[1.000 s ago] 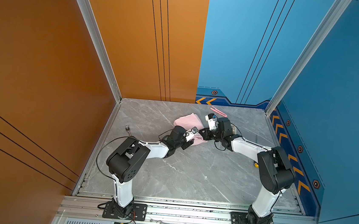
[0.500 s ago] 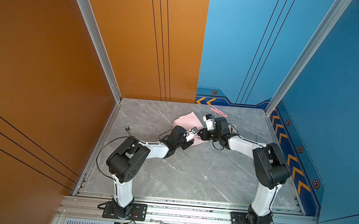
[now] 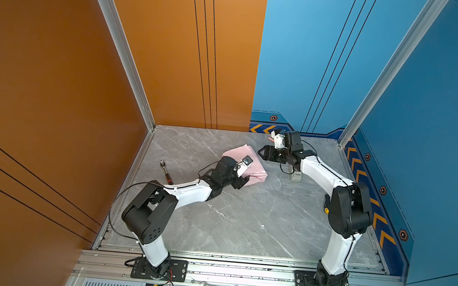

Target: Wrap the gift box in paper

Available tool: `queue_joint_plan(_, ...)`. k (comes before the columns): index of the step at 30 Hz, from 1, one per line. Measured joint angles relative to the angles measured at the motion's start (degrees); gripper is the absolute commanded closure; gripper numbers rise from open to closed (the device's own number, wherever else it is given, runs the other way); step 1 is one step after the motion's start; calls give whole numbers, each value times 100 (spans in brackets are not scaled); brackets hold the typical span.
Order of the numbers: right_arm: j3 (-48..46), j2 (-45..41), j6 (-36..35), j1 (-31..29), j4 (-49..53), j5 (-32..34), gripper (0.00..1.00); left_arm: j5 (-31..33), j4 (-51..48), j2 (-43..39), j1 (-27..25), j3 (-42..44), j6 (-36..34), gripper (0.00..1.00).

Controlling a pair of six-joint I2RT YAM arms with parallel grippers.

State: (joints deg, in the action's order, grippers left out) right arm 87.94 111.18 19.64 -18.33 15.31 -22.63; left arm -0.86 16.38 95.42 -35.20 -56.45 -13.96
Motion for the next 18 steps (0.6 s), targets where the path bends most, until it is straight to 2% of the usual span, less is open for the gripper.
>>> queue_joint_plan(3, 260, 402, 105, 39, 422, -17, 34, 136, -743, -282, 72, -457, 557, 15)
queue_joint_plan(4, 282, 511, 131, 39, 535, -55, 34, 177, -1032, -363, 116, -645, 809, 9)
queue_joint_plan(8, 273, 772, 282, 26, 946, -352, 35, 160, -2009, -592, 505, -1073, 1845, 8)
queue_joint_plan(13, -70, 619, 503, -55, 1003, -813, 35, -275, -2723, -590, 1075, -1043, 2918, 8)
queue_joint_plan(18, -553, 173, 750, -201, 1095, -1130, 31, -918, -2868, -396, 1488, -1001, 3713, 7)
